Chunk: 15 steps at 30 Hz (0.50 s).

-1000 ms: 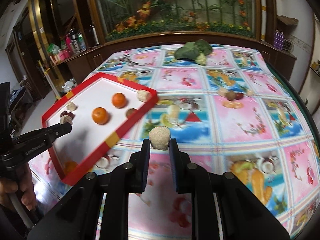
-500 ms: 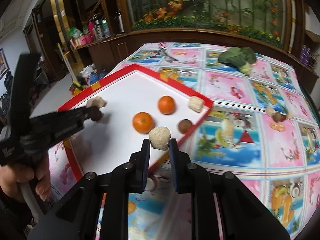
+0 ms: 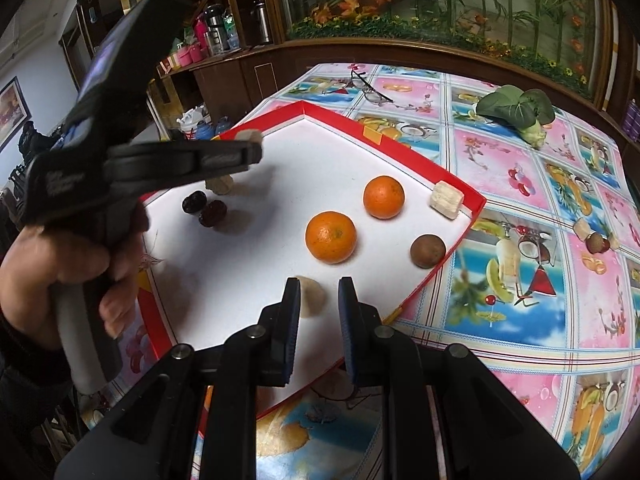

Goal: Organize fruits
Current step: 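Open both tools to drop the ball and cube into the tray, then move both open tools back over the remaining items on the table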

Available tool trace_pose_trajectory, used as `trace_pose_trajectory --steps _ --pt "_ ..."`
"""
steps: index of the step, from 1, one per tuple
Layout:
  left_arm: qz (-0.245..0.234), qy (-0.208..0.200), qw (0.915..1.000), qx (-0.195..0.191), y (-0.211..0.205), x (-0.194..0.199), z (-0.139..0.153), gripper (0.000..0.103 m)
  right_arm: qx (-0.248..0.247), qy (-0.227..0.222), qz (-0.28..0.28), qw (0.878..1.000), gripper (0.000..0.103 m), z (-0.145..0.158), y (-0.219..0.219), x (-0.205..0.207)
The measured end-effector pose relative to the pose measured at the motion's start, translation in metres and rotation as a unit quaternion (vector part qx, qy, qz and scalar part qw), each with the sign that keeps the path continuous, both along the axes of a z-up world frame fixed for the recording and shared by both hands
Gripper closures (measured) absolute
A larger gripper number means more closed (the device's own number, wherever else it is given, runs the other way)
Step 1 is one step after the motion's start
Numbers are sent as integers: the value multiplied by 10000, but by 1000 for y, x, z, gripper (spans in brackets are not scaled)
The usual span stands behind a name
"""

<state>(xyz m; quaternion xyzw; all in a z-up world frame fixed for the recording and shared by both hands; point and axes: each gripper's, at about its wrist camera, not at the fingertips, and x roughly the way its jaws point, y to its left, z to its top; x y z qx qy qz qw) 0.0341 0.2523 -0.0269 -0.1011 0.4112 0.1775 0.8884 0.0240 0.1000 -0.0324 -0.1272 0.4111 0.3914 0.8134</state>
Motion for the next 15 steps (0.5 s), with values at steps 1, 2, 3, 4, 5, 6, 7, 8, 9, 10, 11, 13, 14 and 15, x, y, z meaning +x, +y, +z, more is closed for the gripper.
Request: trace_pose_trajectory --steps 1,2,3,4,5,6,7,8,9,10,11,13,14,15 --pt "-40 48 10000 33 -2 3 -2 84 -3 12 -11 10000 82 -1 0 1" --pt "-28 74 9999 84 -3 5 -3 84 -2 27 -23 10000 82 -2 0 2" --pt "-19 116 9998 128 -3 7 -6 84 2 43 -41 10000 82 -3 -1 3" --pt "-35 177 9998 111 -3 9 -8 82 8 73 -64 10000 82 -4 -1 5" --pt "-57 252 9996 62 -3 11 -10 79 25 90 -70 9999 82 -4 -2 6" --pt "-73 325 9994 33 -2 14 -12 63 44 97 -74 9999 82 -4 -2 5" --pt "-76 387 9992 11 -2 15 -14 47 61 96 -76 9999 82 -3 -3 5" --pt "-59 411 9991 -21 0 15 -15 42 79 98 -83 9999 82 -2 -4 4" --pt "-28 381 9993 -9 0 13 -13 41 101 107 -94 9998 82 -2 -5 4" --pt "-1 338 9994 35 0 11 -11 40 113 111 -102 9998 82 -2 -6 5" --pt "42 267 9995 132 -1 8 -8 40 125 109 -112 9998 82 -2 -7 4" --pt "100 176 9995 222 -1 5 -4 35 163 102 -147 9997 82 0 -11 5" --pt "114 134 9996 227 -2 1 -1 33 180 103 -164 9997 82 0 -12 5" --pt "116 105 9996 215 -2 -1 1 28 207 100 -180 9996 82 2 -14 5"
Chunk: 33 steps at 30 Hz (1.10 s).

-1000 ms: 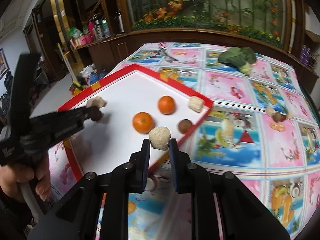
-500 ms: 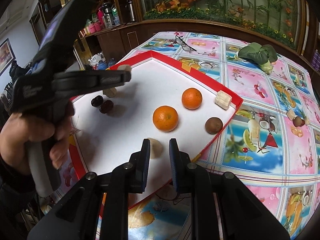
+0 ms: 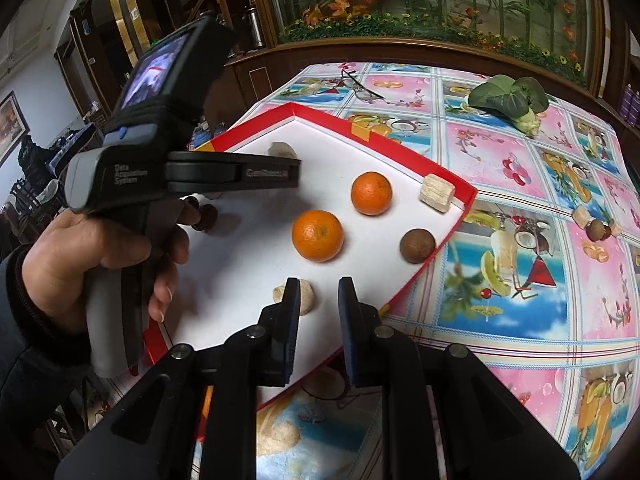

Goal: Organize fruits
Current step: 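Move both open tools back over the remaining items on the table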

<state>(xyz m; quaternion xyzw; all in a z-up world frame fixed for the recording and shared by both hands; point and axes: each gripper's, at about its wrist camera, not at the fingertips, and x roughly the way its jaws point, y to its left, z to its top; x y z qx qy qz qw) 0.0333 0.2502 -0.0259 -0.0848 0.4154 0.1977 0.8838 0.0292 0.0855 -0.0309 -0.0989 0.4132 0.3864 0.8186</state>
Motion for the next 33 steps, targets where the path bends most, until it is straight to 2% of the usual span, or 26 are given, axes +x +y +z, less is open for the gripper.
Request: trace_pose_trajectory --steps 4,5,6,7,8,10,12,16,23,28,33 --pt "68 -86 9999 55 -3 -11 8 24 188 0 -159 9997 81 7 -14 3" --pt "79 -111 9999 40 -5 -14 11 24 216 6 -221 9995 73 7 -18 4" --pt "82 -154 9998 19 -6 -17 13 24 260 19 -304 9992 52 8 -23 6" --pt "89 -202 9998 5 -8 -20 16 24 316 29 -382 9988 43 9 -29 8" --pt "93 -254 9996 -2 -11 -23 19 24 381 34 -458 9982 36 10 -35 10" --pt "-19 -409 9992 -23 -22 -30 27 24 490 59 -638 9967 34 12 -50 14" --pt "-163 -534 9984 -6 -35 -35 34 24 526 31 -892 9946 22 12 -69 20" --pt "-608 -726 9955 -9 -69 -35 45 23 425 144 -1493 9878 19 3 -118 40" --pt "-1478 -601 9871 -108 -146 -11 40 23 517 406 -2743 9594 19 -11 -226 73" --pt "-1890 -403 9809 -235 -191 17 23 23 463 339 -3036 9511 19 -11 -259 92" --pt "-1950 -169 9805 -159 -218 44 4 23 275 191 -2846 9581 19 -10 -252 130"
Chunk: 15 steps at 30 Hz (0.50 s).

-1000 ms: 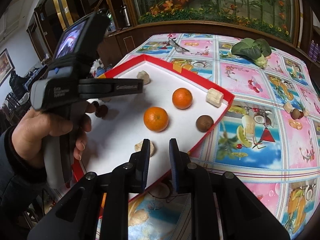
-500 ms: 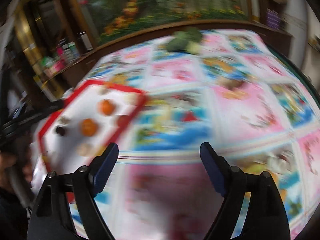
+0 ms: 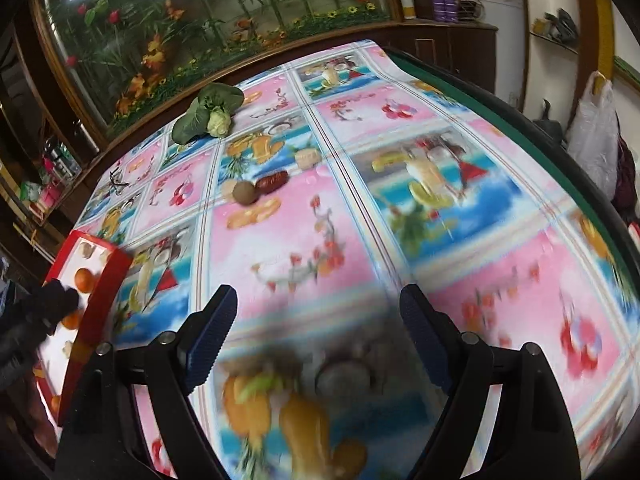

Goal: Organize fruits
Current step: 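Move both open tools back over the remaining items on the table, then grasp a beige ball with the right tool while the left tool grasps another beige ball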

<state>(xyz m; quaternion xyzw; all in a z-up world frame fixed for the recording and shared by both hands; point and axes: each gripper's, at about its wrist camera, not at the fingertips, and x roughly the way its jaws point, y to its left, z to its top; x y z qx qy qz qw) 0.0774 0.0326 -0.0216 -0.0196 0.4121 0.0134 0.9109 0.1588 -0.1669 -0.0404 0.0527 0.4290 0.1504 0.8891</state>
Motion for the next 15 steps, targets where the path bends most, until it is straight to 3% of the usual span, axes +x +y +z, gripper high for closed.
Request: trace_pose_trajectory --steps 4,6,8,12,15 --pt "27 126 9999 52 -5 20 -10 23 -403 -152 39 9991 23 0 12 45" --pt "49 169 9998 50 -6 27 -12 23 -667 -123 155 9976 39 -6 22 65" --pt "84 185 9998 45 -5 36 -14 23 -792 -100 239 9965 48 -11 29 85" --pt "122 193 9997 59 -9 54 -18 23 -557 -18 314 9980 49 -12 37 114" --pt "97 186 9998 53 -17 71 -21 23 -655 187 387 9969 49 -21 48 131"
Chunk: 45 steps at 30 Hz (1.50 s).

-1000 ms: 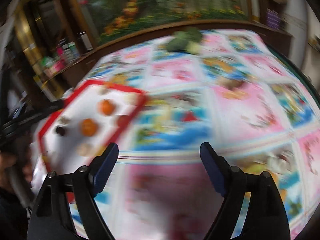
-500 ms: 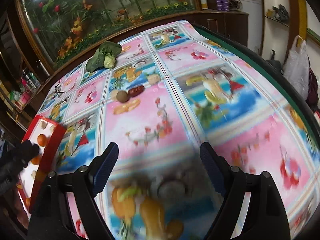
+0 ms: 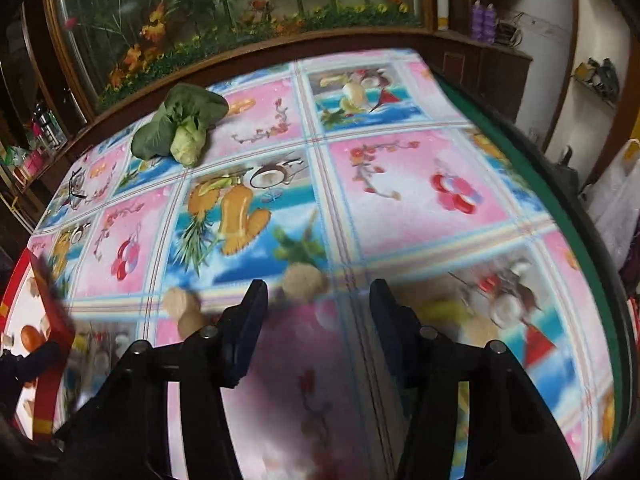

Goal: Organize fruits
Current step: 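Grasp a beige ball with the right tool while the left tool grasps another beige ball, then carry the beige ball with the right tool while the left tool carries its ball over the tray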

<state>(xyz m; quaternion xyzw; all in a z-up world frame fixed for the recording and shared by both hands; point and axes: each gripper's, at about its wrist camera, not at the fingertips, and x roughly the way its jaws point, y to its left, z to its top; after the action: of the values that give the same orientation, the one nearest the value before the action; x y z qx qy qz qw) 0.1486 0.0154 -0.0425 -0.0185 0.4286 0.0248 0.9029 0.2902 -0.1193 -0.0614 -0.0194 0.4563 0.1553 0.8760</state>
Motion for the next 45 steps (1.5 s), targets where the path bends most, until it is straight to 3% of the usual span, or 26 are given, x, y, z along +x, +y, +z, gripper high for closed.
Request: trace_pose_trajectory --steps 1,3,14,16,19,20,25,33,39,45 --pt "-30 0 10000 -5 -3 6 -1 23 -147 -73 12 9999 53 -1 3 2" --pt "-156 30 9999 46 -14 18 -7 23 -294 -125 5 9995 79 -2 1 3" --pt "-306 25 9994 148 -39 46 -17 28 265 -164 -110 9995 79 0 -46 -10" --pt "-288 -3 9995 138 -39 50 -16 36 301 -182 -93 9993 79 0 -47 -10" --pt "-238 -86 9995 164 -38 51 -14 74 407 -159 -88 9990 79 0 -49 -10" --pt "-219 -93 9995 189 -37 51 -13 81 424 -158 -79 9989 79 0 -50 -10" --pt "-284 -46 9994 197 -28 36 -12 82 442 -173 -42 9989 79 0 -50 -11" --pt "-192 112 9996 -154 -4 -19 -7 82 282 -185 -164 9993 79 2 -49 -21" --pt "-229 -45 9993 -302 4 -80 12 82 253 -189 -136 9994 79 12 -54 -70" --pt "-193 -250 9988 -371 16 -127 30 82 265 -502 -94 9983 79 41 -61 -129"
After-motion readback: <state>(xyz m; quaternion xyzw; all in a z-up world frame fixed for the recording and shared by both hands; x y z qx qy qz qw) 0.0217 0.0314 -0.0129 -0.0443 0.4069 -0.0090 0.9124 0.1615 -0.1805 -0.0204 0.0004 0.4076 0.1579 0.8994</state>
